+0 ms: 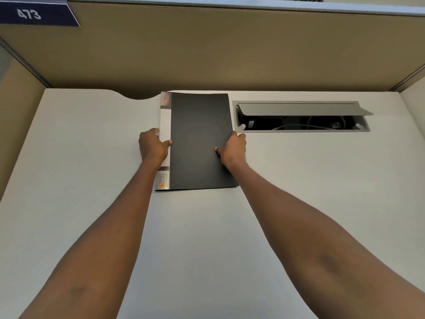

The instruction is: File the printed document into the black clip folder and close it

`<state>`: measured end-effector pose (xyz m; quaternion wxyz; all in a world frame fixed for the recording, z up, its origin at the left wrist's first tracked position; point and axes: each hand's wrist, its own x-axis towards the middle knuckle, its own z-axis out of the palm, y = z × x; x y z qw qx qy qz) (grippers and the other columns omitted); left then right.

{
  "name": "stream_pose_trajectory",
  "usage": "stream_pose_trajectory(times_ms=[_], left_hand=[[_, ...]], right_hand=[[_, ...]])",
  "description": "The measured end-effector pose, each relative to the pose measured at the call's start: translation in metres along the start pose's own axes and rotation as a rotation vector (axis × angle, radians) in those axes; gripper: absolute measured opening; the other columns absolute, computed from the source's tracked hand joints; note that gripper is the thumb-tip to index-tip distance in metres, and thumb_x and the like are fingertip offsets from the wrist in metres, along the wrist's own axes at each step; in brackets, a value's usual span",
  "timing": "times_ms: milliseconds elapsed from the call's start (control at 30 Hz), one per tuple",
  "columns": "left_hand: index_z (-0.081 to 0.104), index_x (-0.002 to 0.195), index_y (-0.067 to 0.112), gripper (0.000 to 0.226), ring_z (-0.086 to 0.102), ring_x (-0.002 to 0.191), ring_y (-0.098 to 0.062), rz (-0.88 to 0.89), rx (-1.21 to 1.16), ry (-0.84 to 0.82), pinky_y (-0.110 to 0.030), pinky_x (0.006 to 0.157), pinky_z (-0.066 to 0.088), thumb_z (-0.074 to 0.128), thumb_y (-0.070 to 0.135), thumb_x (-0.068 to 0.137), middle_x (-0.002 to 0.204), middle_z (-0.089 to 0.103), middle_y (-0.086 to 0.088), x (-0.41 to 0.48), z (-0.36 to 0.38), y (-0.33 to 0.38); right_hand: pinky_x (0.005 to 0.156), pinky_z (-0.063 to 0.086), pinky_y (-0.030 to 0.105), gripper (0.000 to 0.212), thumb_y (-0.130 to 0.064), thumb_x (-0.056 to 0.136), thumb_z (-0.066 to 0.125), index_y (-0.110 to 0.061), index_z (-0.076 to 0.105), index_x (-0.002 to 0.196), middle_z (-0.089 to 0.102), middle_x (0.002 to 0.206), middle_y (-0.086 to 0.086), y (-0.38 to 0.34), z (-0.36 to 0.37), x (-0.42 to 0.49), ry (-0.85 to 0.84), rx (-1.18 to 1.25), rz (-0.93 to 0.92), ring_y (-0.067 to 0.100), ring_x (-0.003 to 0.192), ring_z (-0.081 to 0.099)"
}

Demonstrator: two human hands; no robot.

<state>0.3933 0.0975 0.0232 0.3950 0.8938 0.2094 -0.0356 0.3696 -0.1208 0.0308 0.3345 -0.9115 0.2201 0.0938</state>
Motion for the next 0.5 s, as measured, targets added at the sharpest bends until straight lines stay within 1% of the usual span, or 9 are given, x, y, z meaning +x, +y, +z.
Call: stream_pose_trajectory(times_ms=[100, 133, 200, 267, 400, 500], left_hand=[[0.063, 0.131, 0.001, 0.048, 0.065, 0.121, -0.039, 0.017, 0.066, 0.020, -0.039, 0.098, 0.055, 0.078, 0.024, 0.091, 0.134, 0.065, -0.018, -0.007, 0.003, -0.001], [0.063, 0.131, 0.000, 0.048, 0.064, 0.122, -0.039, 0.023, 0.082, 0.015, -0.039, 0.099, 0.054, 0.077, 0.023, 0.092, 0.134, 0.064, -0.019, -0.009, 0.004, -0.002], [0.057, 0.139, 0.001, 0.053, 0.061, 0.126, -0.039, 0.021, 0.105, 0.004, -0.042, 0.103, 0.052, 0.074, 0.022, 0.094, 0.137, 0.060, -0.020, -0.013, 0.004, -0.001], [0.050, 0.146, 0.002, 0.056, 0.056, 0.132, -0.039, 0.031, 0.134, 0.010, -0.044, 0.108, 0.049, 0.070, 0.021, 0.097, 0.142, 0.056, -0.020, -0.021, 0.002, 0.002], [0.048, 0.147, 0.002, 0.051, 0.047, 0.140, -0.036, 0.122, 0.201, 0.031, -0.045, 0.112, 0.044, 0.061, 0.018, 0.100, 0.148, 0.051, -0.019, -0.041, -0.003, 0.004], [0.043, 0.152, 0.003, 0.055, 0.037, 0.149, -0.033, 0.164, 0.255, 0.008, -0.044, 0.121, 0.037, 0.056, 0.023, 0.103, 0.159, 0.042, -0.017, -0.062, -0.002, 0.001]], right_hand=[[0.110, 0.044, 0.043, 0.055, -0.025, 0.092, 0.074, -0.002, 0.048, 0.135, 0.044, 0.138, 0.016, 0.004, 0.004, -0.008, 0.058, -0.098, -0.060, 0.034, 0.129, 0.047], [0.109, 0.044, 0.042, 0.052, -0.027, 0.093, 0.072, -0.002, 0.050, 0.133, 0.045, 0.137, 0.016, 0.005, 0.006, -0.010, 0.072, -0.158, -0.088, 0.033, 0.129, 0.047], [0.107, 0.044, 0.040, 0.047, -0.032, 0.096, 0.068, -0.004, 0.052, 0.130, 0.048, 0.136, 0.015, 0.008, 0.006, -0.013, 0.094, -0.276, -0.152, 0.032, 0.127, 0.046], [0.108, 0.043, 0.040, 0.047, -0.035, 0.098, 0.063, -0.005, 0.051, 0.132, 0.048, 0.137, 0.014, 0.008, 0.005, -0.019, 0.112, -0.352, -0.215, 0.031, 0.127, 0.046], [0.112, 0.040, 0.040, 0.049, -0.036, 0.102, 0.054, -0.005, 0.045, 0.139, 0.047, 0.142, 0.013, 0.007, 0.003, -0.036, 0.116, -0.394, -0.295, 0.030, 0.131, 0.046], [0.113, 0.038, 0.039, 0.050, -0.036, 0.104, 0.049, -0.004, 0.043, 0.142, 0.047, 0.144, 0.013, 0.009, 0.004, -0.056, 0.127, -0.381, -0.338, 0.030, 0.132, 0.046]])
